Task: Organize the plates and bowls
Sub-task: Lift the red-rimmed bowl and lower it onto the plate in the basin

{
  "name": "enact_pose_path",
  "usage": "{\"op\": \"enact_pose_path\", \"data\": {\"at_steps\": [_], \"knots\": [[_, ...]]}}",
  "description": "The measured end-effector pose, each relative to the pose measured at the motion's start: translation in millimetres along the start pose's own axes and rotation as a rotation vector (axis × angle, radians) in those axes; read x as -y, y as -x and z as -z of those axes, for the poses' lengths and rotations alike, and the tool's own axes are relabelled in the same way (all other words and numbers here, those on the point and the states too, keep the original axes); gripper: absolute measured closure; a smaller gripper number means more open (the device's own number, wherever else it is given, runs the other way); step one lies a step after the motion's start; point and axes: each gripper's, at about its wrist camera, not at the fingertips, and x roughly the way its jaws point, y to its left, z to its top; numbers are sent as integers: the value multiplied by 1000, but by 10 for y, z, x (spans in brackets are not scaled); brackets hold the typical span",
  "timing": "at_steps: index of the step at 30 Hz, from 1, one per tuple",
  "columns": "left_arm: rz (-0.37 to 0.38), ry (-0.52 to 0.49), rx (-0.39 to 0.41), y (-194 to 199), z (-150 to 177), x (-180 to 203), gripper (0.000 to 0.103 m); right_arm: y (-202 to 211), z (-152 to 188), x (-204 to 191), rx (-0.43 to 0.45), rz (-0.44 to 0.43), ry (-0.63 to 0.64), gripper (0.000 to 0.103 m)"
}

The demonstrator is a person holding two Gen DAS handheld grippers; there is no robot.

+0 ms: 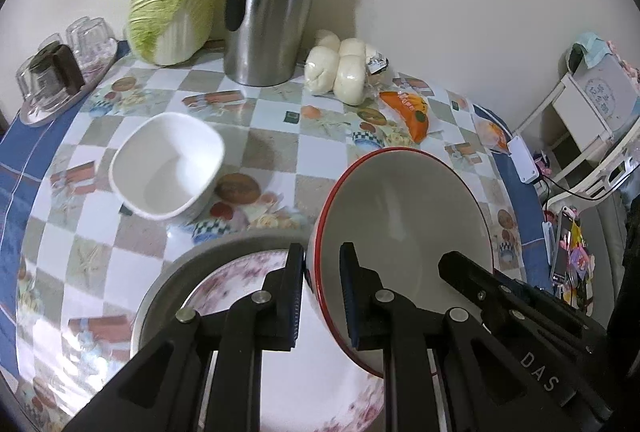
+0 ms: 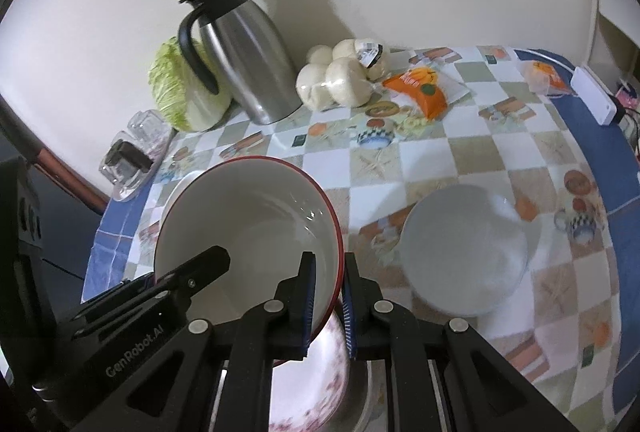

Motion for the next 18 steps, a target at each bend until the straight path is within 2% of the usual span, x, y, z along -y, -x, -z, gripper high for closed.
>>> {"op": "enact_pose_path", "data": {"at_steps": [7, 18], "knots": [[1, 20, 11, 163, 283, -159, 85, 78, 319, -88, -12, -33, -15, 89], [27, 66, 34, 345, 602, -417, 85, 145, 635, -234, -19, -66, -19, 89]]}}
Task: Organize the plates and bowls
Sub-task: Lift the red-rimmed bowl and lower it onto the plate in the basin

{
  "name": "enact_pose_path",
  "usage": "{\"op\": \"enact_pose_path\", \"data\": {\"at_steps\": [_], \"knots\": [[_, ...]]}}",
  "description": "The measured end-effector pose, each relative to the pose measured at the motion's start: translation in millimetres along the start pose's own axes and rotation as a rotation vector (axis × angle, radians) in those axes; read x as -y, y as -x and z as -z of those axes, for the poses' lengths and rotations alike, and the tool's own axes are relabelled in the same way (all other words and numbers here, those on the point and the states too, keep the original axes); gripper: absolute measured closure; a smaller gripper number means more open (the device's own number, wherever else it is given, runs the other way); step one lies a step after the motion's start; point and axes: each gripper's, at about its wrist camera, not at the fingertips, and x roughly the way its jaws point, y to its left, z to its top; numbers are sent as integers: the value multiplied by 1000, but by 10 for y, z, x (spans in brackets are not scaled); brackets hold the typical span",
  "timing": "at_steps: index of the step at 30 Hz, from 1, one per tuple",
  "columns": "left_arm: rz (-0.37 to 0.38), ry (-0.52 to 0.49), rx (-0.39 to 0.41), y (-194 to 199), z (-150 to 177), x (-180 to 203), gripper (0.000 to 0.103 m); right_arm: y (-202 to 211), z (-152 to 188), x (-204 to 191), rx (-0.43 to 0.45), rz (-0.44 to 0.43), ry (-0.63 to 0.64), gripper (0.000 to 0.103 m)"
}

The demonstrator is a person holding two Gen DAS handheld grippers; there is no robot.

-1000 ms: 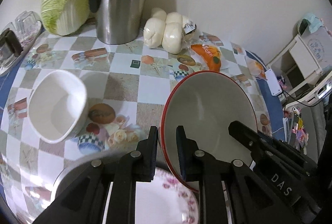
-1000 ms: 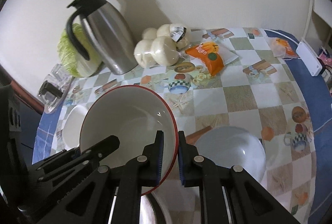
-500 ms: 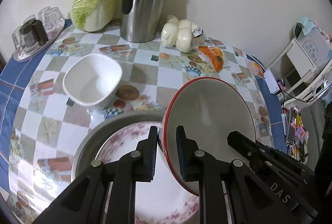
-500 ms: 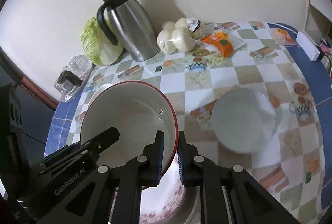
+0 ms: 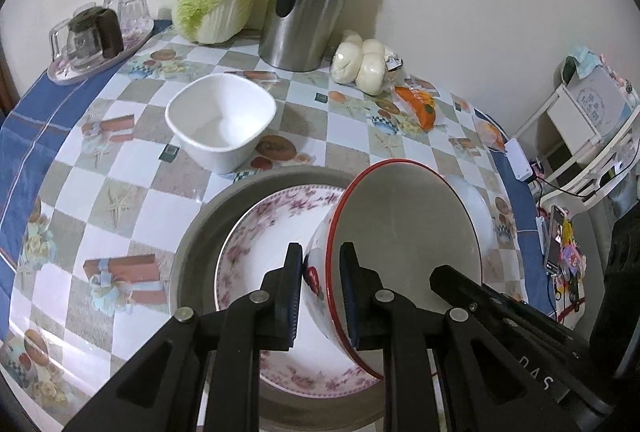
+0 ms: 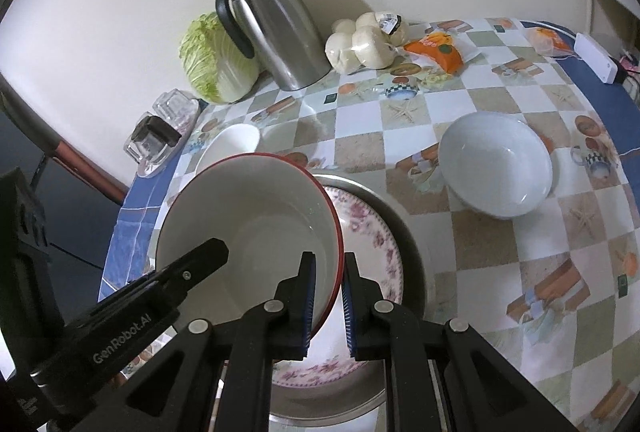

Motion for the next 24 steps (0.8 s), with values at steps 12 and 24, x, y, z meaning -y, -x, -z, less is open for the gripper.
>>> {"op": "enact_pose_path", "data": {"at_steps": [12, 24], "knots": [[16, 36, -10, -117, 119, -223, 85, -151, 165, -23, -1, -29, -36, 89], [32, 49, -38, -286, 166, -337, 85, -278, 190, -77, -3, -2, -20, 89]]}}
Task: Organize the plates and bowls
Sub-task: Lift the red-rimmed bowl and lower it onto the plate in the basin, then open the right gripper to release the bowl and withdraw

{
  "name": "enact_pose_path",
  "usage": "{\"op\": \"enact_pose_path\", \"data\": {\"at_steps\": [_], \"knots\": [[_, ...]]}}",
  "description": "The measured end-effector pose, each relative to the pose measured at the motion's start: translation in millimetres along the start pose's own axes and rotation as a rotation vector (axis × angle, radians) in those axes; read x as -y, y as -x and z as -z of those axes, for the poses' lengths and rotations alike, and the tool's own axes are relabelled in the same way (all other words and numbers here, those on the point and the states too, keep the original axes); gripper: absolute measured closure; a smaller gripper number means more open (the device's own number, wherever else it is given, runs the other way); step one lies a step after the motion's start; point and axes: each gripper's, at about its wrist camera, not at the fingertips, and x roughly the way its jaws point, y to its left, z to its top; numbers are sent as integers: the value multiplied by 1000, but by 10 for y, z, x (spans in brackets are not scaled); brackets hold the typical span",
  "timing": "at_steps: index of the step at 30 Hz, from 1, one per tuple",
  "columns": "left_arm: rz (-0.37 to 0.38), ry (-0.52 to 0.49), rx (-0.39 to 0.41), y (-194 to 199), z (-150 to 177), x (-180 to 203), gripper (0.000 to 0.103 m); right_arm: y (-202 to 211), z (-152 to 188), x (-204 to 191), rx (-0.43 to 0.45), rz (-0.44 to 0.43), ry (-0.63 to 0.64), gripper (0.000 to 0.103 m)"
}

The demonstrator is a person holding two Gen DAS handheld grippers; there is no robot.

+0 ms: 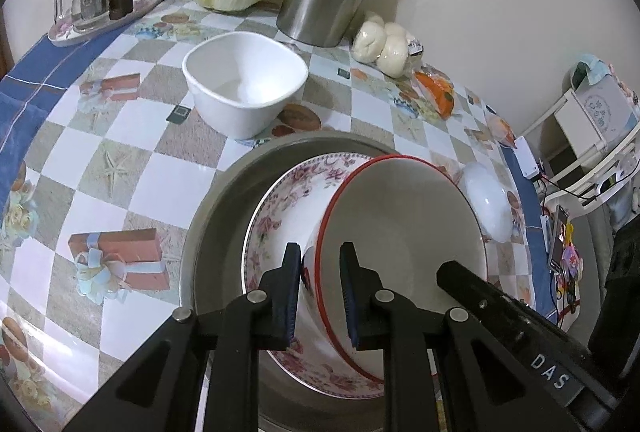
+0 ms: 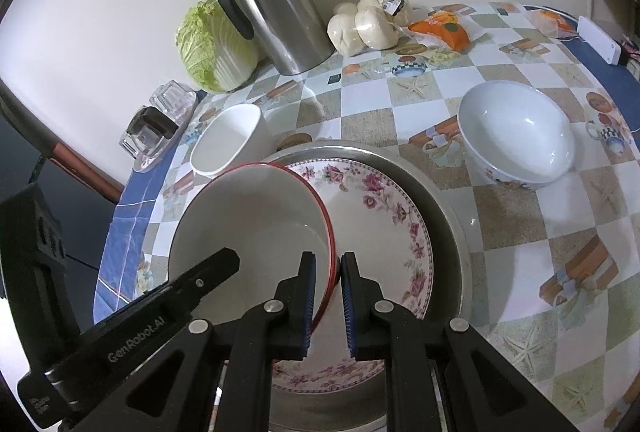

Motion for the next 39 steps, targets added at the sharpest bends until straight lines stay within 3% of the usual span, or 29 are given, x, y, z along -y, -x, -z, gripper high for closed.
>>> {"op": "enact_pose_path", "data": {"at_steps": [10, 39], "knots": [[24, -2, 21, -1, -13, -19, 85, 1, -23, 4, 22, -5, -6, 88], [39, 7, -24, -163, -27, -29, 81, -164, -53, 137, 0, -20, -37, 86]]}}
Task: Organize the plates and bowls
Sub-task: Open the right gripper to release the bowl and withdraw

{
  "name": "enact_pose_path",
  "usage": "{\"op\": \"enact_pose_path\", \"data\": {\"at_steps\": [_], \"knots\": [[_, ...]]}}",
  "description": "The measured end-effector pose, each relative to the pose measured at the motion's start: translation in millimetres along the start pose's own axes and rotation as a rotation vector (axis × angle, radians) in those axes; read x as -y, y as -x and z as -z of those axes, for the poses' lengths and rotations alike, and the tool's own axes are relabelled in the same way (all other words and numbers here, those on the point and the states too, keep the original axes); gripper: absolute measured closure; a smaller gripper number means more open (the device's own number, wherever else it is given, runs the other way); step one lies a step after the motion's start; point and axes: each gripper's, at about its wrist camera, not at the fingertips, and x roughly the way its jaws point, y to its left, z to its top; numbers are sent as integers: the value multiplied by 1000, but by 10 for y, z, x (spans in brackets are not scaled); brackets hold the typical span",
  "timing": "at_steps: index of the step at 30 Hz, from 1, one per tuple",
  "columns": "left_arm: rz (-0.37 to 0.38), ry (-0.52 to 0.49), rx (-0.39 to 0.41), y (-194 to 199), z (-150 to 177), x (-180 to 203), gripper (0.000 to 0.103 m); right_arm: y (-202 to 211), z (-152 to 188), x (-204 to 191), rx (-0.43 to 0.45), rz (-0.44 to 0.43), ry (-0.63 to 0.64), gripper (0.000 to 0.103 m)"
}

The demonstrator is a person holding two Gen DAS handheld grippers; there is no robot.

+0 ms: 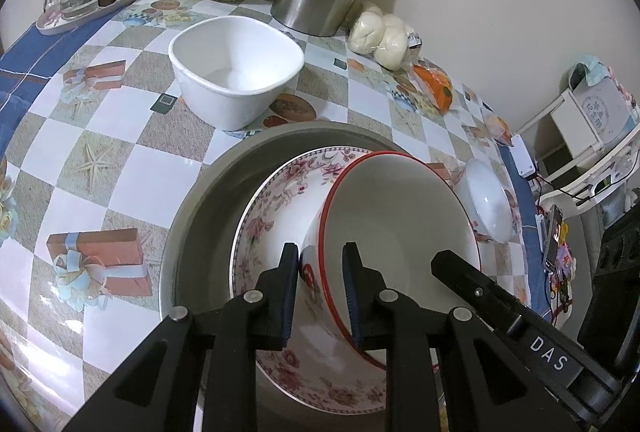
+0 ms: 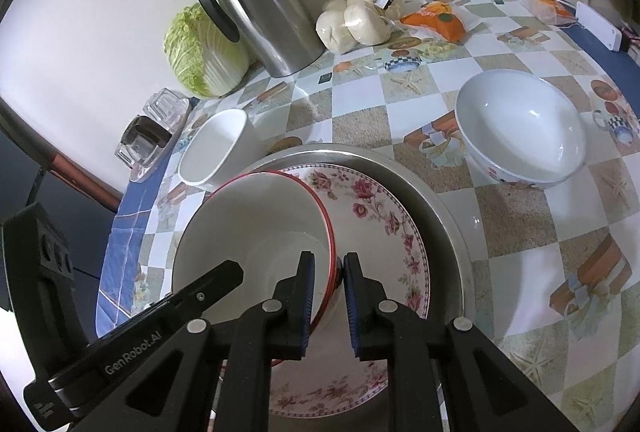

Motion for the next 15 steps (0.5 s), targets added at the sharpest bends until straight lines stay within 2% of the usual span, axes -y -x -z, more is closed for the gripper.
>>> {"op": "enact_pose_path", "data": {"at_steps": [15], "knots": [[-24, -38, 67, 239, 0, 62, 79, 228, -30, -25, 44, 23, 22, 86]]}}
